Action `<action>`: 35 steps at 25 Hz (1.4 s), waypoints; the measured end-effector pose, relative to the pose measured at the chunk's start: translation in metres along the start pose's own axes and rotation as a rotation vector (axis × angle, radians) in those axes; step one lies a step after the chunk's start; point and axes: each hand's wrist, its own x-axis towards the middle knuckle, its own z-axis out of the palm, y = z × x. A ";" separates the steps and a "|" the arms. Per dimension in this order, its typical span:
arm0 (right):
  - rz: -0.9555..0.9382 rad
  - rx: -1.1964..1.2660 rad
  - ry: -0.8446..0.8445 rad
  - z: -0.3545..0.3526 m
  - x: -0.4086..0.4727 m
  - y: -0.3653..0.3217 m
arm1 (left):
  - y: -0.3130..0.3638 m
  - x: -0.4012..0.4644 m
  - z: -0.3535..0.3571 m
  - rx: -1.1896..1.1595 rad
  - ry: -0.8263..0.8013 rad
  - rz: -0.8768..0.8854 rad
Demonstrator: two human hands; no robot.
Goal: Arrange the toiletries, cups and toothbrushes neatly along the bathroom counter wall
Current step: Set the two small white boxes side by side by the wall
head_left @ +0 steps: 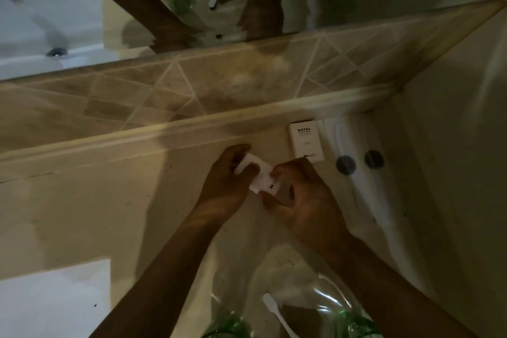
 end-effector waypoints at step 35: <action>0.139 -0.168 -0.031 0.015 0.012 0.003 | -0.017 -0.011 0.025 0.667 0.068 0.396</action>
